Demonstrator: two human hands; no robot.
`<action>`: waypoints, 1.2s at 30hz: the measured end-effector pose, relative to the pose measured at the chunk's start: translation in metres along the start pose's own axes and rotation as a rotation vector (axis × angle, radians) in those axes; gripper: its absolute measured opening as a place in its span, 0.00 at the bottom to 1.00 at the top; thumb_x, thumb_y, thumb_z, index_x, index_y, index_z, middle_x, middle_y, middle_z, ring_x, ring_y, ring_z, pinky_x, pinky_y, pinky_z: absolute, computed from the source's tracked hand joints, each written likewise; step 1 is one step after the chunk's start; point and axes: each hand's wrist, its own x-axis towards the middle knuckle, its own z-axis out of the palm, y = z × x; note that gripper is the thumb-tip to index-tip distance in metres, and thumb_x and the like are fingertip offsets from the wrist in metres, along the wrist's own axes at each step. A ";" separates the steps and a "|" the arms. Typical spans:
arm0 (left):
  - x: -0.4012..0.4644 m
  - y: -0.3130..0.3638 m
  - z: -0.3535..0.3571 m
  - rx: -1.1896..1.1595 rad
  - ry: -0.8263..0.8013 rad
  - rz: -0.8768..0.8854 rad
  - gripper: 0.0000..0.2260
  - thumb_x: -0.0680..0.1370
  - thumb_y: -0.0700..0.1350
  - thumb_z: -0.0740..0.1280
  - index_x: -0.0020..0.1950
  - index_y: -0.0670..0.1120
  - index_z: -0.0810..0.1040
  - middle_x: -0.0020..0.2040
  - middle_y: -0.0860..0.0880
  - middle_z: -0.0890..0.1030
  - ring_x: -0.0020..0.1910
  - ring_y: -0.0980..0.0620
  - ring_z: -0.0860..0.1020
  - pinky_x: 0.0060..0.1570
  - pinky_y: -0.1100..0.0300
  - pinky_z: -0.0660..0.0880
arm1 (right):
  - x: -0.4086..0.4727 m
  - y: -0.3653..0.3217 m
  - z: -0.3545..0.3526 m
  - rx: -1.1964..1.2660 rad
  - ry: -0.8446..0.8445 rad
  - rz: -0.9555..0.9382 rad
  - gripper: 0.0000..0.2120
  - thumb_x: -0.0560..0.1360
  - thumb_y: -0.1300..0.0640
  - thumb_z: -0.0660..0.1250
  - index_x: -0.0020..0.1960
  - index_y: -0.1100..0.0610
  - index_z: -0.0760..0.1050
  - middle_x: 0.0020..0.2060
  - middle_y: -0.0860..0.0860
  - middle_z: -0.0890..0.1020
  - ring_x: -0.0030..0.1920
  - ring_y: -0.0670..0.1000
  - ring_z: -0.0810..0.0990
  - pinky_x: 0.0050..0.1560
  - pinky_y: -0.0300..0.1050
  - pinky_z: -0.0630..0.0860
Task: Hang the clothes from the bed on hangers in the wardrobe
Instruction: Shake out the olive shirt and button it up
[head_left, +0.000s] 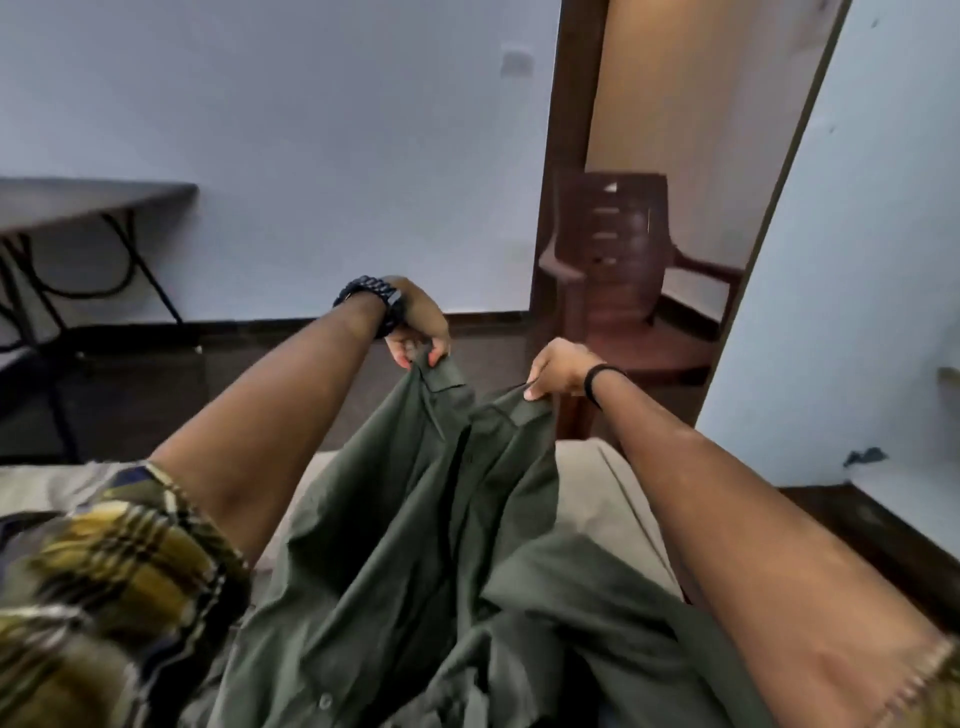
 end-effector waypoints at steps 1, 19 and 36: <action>0.015 -0.005 0.007 0.017 0.016 -0.034 0.06 0.77 0.33 0.59 0.45 0.42 0.73 0.32 0.47 0.74 0.22 0.55 0.72 0.24 0.67 0.73 | 0.011 0.004 0.010 -0.013 0.060 0.021 0.10 0.74 0.58 0.72 0.53 0.60 0.81 0.51 0.59 0.82 0.46 0.53 0.78 0.39 0.42 0.72; 0.199 -0.072 0.055 -0.047 0.426 -0.002 0.21 0.77 0.42 0.68 0.69 0.41 0.71 0.69 0.41 0.72 0.68 0.43 0.70 0.64 0.57 0.67 | 0.153 0.009 0.123 0.252 -0.022 0.055 0.24 0.75 0.63 0.66 0.71 0.56 0.67 0.63 0.60 0.75 0.61 0.55 0.74 0.60 0.46 0.70; 0.146 -0.106 0.214 -0.333 0.730 0.134 0.11 0.78 0.35 0.61 0.56 0.38 0.81 0.53 0.40 0.79 0.55 0.43 0.77 0.59 0.59 0.67 | 0.073 0.019 0.240 -0.020 0.125 0.004 0.25 0.71 0.48 0.71 0.62 0.57 0.67 0.61 0.56 0.71 0.62 0.59 0.71 0.59 0.54 0.70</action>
